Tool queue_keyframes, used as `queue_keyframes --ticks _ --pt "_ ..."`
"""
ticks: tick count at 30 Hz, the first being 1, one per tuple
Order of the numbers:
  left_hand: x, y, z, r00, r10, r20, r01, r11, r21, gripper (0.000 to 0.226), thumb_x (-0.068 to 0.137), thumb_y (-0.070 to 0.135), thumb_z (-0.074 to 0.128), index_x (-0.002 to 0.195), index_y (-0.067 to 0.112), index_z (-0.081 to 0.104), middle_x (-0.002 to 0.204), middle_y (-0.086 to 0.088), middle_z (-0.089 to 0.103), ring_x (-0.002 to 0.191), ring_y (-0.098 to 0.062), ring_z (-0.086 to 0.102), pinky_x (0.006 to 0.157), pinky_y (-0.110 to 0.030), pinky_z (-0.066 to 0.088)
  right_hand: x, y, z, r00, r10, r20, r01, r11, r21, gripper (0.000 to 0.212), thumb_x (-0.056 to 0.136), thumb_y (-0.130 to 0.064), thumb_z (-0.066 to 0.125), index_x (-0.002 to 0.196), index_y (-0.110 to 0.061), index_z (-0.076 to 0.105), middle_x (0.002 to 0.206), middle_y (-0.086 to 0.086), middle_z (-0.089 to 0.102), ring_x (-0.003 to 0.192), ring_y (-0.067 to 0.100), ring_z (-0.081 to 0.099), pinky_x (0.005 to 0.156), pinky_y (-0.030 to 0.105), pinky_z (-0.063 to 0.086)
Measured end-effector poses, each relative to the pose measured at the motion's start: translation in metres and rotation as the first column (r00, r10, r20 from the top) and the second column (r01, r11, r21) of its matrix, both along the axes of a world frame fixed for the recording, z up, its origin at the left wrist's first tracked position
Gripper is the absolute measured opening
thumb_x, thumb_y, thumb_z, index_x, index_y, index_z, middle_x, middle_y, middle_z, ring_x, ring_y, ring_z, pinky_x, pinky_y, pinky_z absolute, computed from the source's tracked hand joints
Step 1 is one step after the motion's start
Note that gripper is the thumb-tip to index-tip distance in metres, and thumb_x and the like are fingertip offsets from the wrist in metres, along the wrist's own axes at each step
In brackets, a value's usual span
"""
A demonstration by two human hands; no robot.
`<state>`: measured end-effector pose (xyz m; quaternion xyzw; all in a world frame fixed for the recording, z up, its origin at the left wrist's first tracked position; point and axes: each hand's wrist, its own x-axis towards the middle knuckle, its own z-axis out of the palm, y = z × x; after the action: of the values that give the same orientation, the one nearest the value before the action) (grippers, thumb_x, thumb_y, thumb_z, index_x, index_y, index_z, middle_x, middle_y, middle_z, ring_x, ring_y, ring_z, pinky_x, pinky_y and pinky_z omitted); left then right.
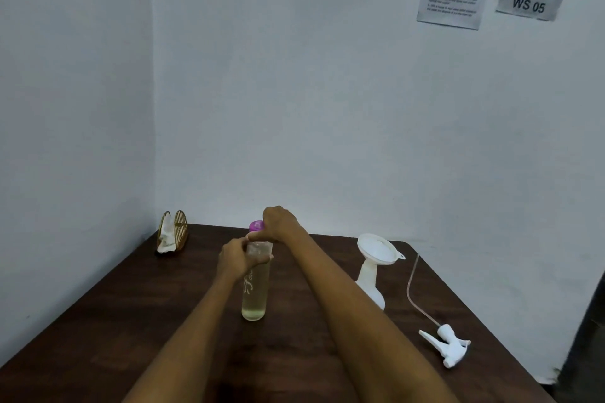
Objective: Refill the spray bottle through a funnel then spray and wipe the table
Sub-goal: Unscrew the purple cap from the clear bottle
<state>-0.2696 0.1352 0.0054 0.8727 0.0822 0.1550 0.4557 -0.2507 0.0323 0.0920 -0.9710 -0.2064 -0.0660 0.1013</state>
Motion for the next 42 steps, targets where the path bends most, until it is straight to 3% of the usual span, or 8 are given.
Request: queue_keyframes --ticks 5,10,14,19,24,31,38,42 --pt "0.002 0.001 0.000 1.000 -0.010 0.002 0.010 1.000 0.011 0.049 0.067 0.039 0.082 0.106 0.011 0.070 0.083 0.002 0.061 0.079 -0.013 0.057 0.052 -0.016 0.035 0.002 0.004 0.005 0.999 0.009 -0.040 -0.013 0.996 -0.087 0.048 0.087 -0.042 0.061 0.060 -0.015 0.032 0.064 -0.001 0.039 0.078 0.020 0.047 0.067 0.028 0.036" --pt "0.007 0.002 -0.002 1.000 -0.010 -0.009 0.010 1.000 0.002 0.047 0.065 0.035 0.084 0.102 0.009 0.071 0.080 0.001 0.063 0.078 -0.015 0.060 0.063 -0.023 0.041 0.006 0.009 0.013 0.995 0.017 -0.103 -0.029 0.993 -0.113 0.042 0.086 -0.035 0.064 0.061 -0.011 0.042 0.061 0.003 0.046 0.052 0.014 0.044 0.052 0.021 0.037" --pt "0.009 0.003 -0.001 0.999 -0.013 -0.032 0.014 1.000 0.008 0.050 0.066 0.036 0.084 0.106 0.009 0.070 0.081 0.000 0.062 0.078 -0.014 0.058 0.060 -0.022 0.040 0.007 0.013 0.014 0.992 0.019 -0.125 -0.035 0.992 -0.125 0.030 0.086 -0.032 0.065 0.083 -0.003 0.055 0.073 0.008 0.054 0.055 0.016 0.049 0.062 0.026 0.045" --pt "0.007 0.002 0.003 0.998 -0.051 -0.028 0.051 0.999 -0.008 0.048 0.067 0.033 0.085 0.105 0.007 0.071 0.084 -0.001 0.066 0.079 -0.013 0.060 0.052 -0.014 0.037 0.011 0.013 0.015 0.995 0.010 -0.101 -0.026 0.986 -0.167 0.037 0.086 -0.032 0.065 0.062 -0.011 0.046 0.063 0.002 0.049 0.054 0.012 0.045 0.051 0.021 0.037" --pt "0.002 0.002 0.006 0.998 -0.048 -0.043 0.047 0.999 -0.019 0.050 0.067 0.036 0.084 0.104 0.006 0.071 0.098 -0.008 0.072 0.095 -0.021 0.068 0.069 -0.023 0.044 0.008 0.013 0.016 0.996 0.010 -0.088 -0.026 0.982 -0.186 0.038 0.084 -0.032 0.065 0.059 -0.013 0.044 0.063 0.002 0.048 0.056 0.014 0.047 0.052 0.024 0.038" --pt "-0.002 0.001 0.008 0.999 -0.038 -0.038 0.037 0.999 -0.028 0.047 0.066 0.036 0.084 0.101 0.006 0.073 0.097 -0.008 0.073 0.096 -0.022 0.068 0.071 -0.023 0.043 0.005 0.012 0.018 0.995 0.025 -0.101 -0.045 0.979 -0.198 0.041 0.084 -0.032 0.066 0.057 -0.013 0.042 0.062 0.003 0.050 0.056 0.016 0.049 0.053 0.024 0.039" --pt "-0.004 0.000 0.006 0.999 -0.041 -0.024 0.040 0.999 -0.021 0.042 0.065 0.034 0.085 0.096 0.008 0.073 0.084 -0.003 0.069 0.080 -0.015 0.063 0.065 -0.022 0.041 0.006 0.007 0.018 0.994 0.062 -0.091 -0.078 0.979 -0.191 0.047 0.085 -0.032 0.066 0.053 -0.012 0.038 0.056 0.001 0.040 0.051 0.012 0.037 0.048 0.021 0.030" --pt "-0.002 0.001 0.005 0.998 -0.054 -0.018 0.054 0.998 -0.017 0.045 0.065 0.034 0.085 0.099 0.008 0.073 0.093 -0.007 0.073 0.077 -0.013 0.061 0.065 -0.021 0.042 0.008 0.006 0.020 0.990 0.080 -0.115 -0.101 0.977 -0.190 0.046 0.085 -0.030 0.066 0.053 -0.012 0.039 0.055 0.001 0.042 0.054 0.015 0.041 0.048 0.021 0.031"
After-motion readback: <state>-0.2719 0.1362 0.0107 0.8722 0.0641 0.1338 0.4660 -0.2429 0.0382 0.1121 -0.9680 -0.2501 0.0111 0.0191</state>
